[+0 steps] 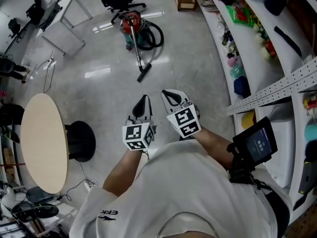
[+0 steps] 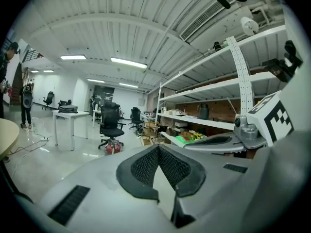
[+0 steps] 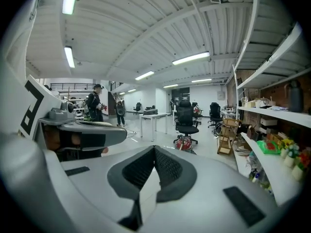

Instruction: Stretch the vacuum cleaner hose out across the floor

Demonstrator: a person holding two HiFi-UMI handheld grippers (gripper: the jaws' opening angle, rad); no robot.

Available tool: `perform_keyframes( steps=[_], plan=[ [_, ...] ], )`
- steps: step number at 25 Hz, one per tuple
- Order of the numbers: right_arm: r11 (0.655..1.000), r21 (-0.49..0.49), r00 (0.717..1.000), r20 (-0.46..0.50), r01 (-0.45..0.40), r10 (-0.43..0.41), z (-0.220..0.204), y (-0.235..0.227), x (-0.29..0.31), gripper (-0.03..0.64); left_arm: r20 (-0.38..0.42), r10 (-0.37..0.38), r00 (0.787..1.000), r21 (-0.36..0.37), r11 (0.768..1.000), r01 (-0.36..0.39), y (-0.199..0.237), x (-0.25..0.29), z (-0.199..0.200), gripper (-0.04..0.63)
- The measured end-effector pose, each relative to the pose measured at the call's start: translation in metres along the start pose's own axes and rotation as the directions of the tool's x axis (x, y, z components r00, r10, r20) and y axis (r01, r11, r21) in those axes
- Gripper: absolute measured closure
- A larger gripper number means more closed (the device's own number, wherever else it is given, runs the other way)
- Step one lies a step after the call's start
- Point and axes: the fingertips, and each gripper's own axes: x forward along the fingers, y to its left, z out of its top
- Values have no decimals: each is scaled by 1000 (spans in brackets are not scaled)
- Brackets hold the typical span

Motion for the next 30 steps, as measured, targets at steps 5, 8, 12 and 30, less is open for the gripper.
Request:
perform_keyframes(
  steps=[5,8,12,30],
  plan=[
    [1000,-9,1000,3,-24,24,9,-60,19,615,9,35,999,5,999,-35,-14,62,17,592],
    [999,-1,999,-5,-39,39,9,-83,28,615,7,66,998,14,998,-66,-18,84,20,592],
    [998,2,998,-8,-64,64,10,-100,42,615,-1,109,994,16,994,-109,-12,101,22,592],
    [995,-40,995,-50,-88,86,59,-155,210,615,35,176,984,-45,984,-174,127,220,57,592]
  ],
)
